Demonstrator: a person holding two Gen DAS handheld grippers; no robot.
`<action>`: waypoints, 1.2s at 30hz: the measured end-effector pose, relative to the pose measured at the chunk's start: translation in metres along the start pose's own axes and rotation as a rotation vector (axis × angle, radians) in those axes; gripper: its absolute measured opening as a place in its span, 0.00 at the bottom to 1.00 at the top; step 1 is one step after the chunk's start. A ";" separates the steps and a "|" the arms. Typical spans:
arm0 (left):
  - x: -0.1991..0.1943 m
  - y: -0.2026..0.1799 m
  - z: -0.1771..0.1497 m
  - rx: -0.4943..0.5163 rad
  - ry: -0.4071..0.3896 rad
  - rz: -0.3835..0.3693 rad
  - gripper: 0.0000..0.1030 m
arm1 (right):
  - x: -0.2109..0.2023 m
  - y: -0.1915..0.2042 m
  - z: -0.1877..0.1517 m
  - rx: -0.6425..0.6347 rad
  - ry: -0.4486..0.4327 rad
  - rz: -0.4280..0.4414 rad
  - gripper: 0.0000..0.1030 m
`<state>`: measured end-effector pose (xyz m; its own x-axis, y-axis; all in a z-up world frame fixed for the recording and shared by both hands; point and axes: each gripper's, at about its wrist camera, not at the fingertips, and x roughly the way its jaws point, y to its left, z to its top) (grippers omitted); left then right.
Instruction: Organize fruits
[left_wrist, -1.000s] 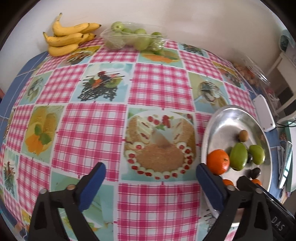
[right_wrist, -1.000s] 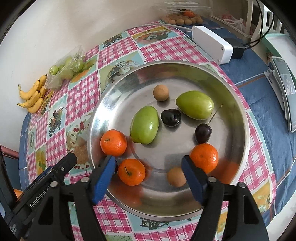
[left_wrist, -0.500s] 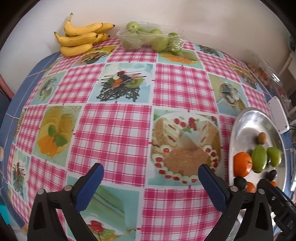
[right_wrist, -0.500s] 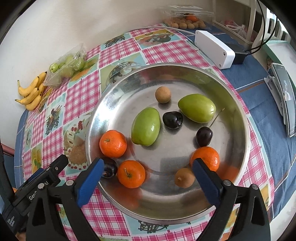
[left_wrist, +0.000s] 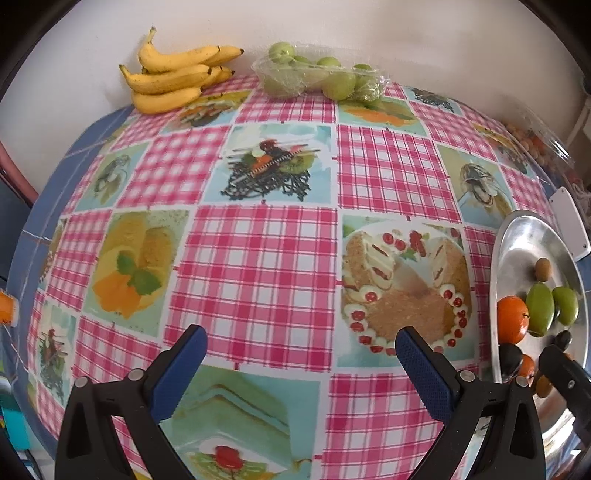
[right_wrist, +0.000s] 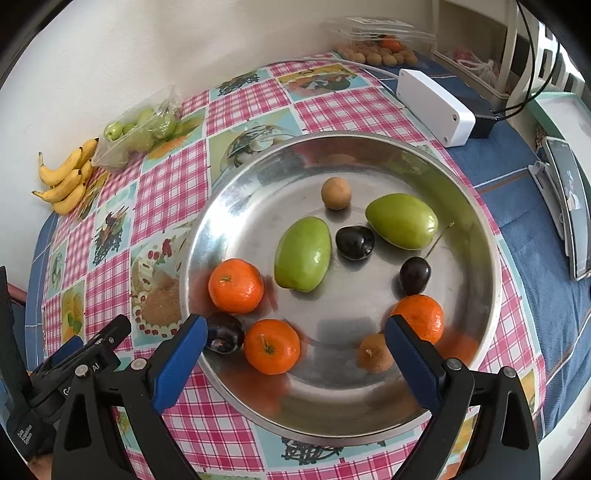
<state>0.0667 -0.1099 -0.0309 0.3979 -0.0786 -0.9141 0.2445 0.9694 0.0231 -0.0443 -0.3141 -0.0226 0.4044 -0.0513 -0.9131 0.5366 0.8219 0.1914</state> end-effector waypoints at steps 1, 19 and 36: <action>-0.002 0.001 0.000 0.004 -0.011 0.004 1.00 | 0.000 0.001 0.000 -0.005 -0.002 0.000 0.94; -0.036 0.023 -0.022 0.012 -0.089 0.269 1.00 | -0.008 0.011 -0.015 -0.041 -0.002 -0.014 0.94; -0.067 0.040 -0.059 0.000 -0.045 0.190 1.00 | -0.036 0.018 -0.050 -0.089 -0.036 -0.030 0.94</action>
<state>-0.0024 -0.0523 0.0077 0.4760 0.0958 -0.8742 0.1610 0.9678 0.1937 -0.0856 -0.2692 -0.0044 0.4165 -0.0960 -0.9040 0.4818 0.8666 0.1299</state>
